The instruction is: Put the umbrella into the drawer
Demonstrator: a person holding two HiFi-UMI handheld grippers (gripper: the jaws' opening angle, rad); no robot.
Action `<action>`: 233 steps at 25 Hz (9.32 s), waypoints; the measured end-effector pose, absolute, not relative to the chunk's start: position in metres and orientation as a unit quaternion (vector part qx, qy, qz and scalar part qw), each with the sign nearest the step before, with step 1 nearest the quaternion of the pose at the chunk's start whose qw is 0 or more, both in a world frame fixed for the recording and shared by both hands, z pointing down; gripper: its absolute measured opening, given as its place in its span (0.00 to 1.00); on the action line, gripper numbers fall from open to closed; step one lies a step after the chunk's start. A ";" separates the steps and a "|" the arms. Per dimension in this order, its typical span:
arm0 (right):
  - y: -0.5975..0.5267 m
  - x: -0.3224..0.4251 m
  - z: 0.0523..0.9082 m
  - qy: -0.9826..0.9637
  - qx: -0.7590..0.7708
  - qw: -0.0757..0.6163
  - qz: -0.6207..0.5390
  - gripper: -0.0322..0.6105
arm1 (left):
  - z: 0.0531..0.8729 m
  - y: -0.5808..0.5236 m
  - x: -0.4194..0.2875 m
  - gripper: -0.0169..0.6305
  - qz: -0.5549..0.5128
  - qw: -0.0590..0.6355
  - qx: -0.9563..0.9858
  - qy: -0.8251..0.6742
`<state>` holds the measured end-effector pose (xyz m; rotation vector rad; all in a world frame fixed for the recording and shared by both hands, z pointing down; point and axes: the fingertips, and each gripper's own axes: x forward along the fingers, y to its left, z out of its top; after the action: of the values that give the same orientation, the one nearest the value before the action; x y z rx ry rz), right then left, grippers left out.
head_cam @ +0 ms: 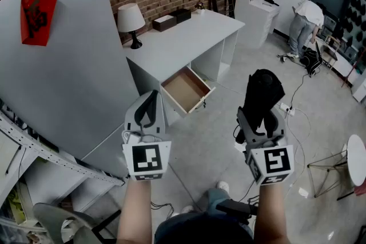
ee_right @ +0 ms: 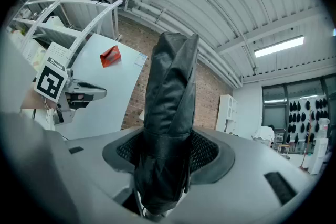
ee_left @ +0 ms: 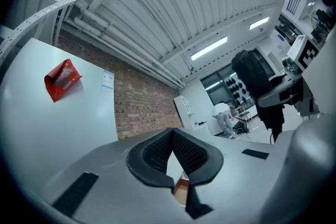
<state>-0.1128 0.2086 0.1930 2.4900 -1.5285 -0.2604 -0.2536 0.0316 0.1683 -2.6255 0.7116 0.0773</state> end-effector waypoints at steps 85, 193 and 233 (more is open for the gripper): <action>-0.118 0.207 0.286 -0.685 0.709 0.166 0.013 0.41 | 0.274 -0.257 -0.038 0.03 -0.075 0.096 -0.867 0.484; -0.304 0.131 0.782 -0.765 0.293 0.567 0.092 0.44 | 0.519 -0.305 -0.010 0.03 -0.271 -0.040 -0.796 0.539; -0.194 0.151 0.500 -0.795 0.381 0.465 0.086 0.43 | 0.379 -0.235 -0.027 0.03 -0.198 -0.019 -0.813 0.548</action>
<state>0.1511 -0.1943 0.5000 0.9346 -1.9518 0.2106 -0.0266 -0.2352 0.3793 -2.5848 1.7419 -0.6310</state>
